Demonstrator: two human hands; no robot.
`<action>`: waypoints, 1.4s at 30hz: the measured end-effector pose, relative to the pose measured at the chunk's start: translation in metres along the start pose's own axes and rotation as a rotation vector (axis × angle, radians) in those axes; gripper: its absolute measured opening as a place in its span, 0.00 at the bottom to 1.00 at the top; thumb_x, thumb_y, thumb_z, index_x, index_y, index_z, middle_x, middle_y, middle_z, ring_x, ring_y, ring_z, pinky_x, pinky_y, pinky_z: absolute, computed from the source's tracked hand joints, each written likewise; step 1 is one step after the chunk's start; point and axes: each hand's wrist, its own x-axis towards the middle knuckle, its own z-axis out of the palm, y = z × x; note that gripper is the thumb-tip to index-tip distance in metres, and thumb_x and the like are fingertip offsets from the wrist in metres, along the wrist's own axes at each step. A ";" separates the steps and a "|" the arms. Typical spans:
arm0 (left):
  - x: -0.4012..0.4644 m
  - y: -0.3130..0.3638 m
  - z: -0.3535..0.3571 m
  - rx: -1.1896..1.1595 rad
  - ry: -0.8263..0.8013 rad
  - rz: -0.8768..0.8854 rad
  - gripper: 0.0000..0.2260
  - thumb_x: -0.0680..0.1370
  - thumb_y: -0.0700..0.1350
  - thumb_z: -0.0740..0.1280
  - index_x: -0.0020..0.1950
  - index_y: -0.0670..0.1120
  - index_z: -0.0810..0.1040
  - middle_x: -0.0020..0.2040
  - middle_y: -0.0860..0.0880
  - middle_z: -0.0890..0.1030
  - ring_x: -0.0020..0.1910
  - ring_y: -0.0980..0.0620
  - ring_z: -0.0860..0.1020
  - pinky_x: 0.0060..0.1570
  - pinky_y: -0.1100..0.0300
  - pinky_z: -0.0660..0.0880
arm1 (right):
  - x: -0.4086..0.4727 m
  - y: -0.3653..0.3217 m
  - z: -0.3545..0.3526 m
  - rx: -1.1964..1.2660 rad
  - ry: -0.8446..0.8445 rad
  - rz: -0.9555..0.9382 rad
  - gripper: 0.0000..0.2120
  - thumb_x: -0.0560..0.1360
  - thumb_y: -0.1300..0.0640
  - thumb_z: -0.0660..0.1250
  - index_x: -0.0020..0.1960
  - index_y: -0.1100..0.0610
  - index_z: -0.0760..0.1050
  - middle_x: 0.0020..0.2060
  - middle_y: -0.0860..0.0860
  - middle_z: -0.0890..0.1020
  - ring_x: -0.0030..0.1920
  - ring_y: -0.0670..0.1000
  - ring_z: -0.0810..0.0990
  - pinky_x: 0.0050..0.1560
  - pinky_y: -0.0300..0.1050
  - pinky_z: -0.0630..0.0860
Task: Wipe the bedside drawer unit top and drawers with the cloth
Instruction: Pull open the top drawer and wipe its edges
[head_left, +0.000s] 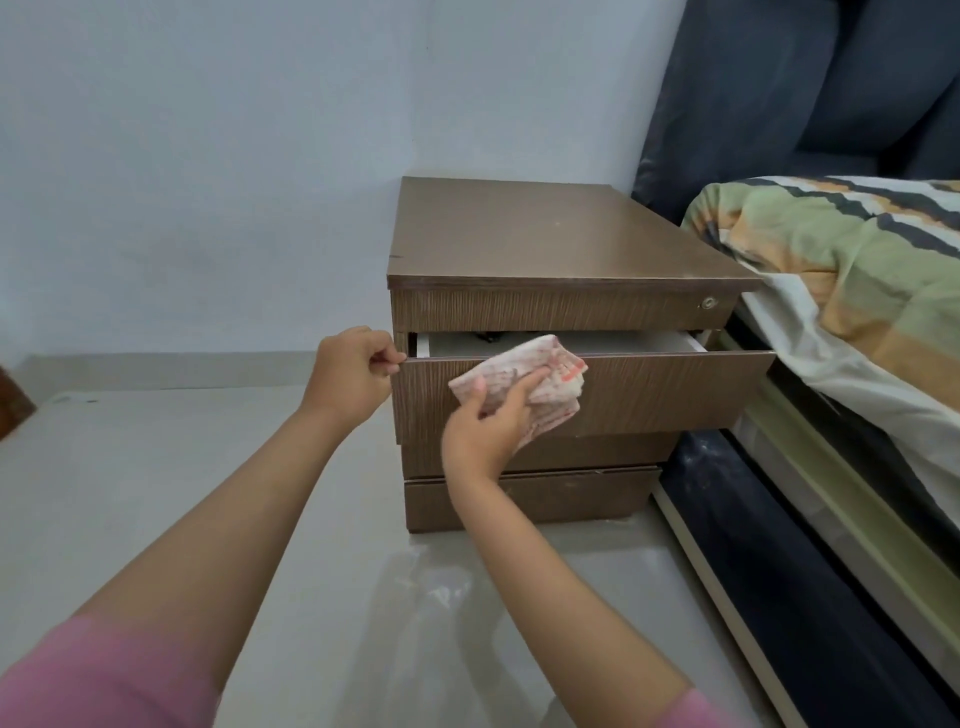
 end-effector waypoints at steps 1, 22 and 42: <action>0.001 0.000 -0.001 -0.012 -0.014 -0.015 0.08 0.69 0.26 0.66 0.37 0.37 0.80 0.40 0.42 0.81 0.40 0.50 0.77 0.41 0.64 0.71 | -0.006 0.000 0.009 0.000 -0.012 -0.004 0.36 0.79 0.54 0.61 0.77 0.48 0.41 0.73 0.57 0.58 0.75 0.56 0.55 0.68 0.38 0.56; 0.003 -0.002 -0.005 -0.094 -0.050 -0.096 0.07 0.70 0.29 0.67 0.40 0.38 0.82 0.43 0.42 0.82 0.40 0.52 0.78 0.41 0.72 0.70 | -0.062 0.024 0.054 -0.051 -0.128 -0.033 0.35 0.78 0.63 0.60 0.76 0.51 0.41 0.74 0.59 0.53 0.74 0.53 0.54 0.61 0.29 0.61; -0.002 -0.003 0.000 -0.064 -0.010 -0.024 0.08 0.71 0.28 0.65 0.38 0.38 0.80 0.41 0.42 0.80 0.42 0.48 0.78 0.42 0.62 0.73 | 0.054 -0.005 -0.041 -0.257 0.062 -0.076 0.32 0.79 0.52 0.59 0.77 0.49 0.45 0.76 0.60 0.50 0.76 0.60 0.48 0.74 0.52 0.53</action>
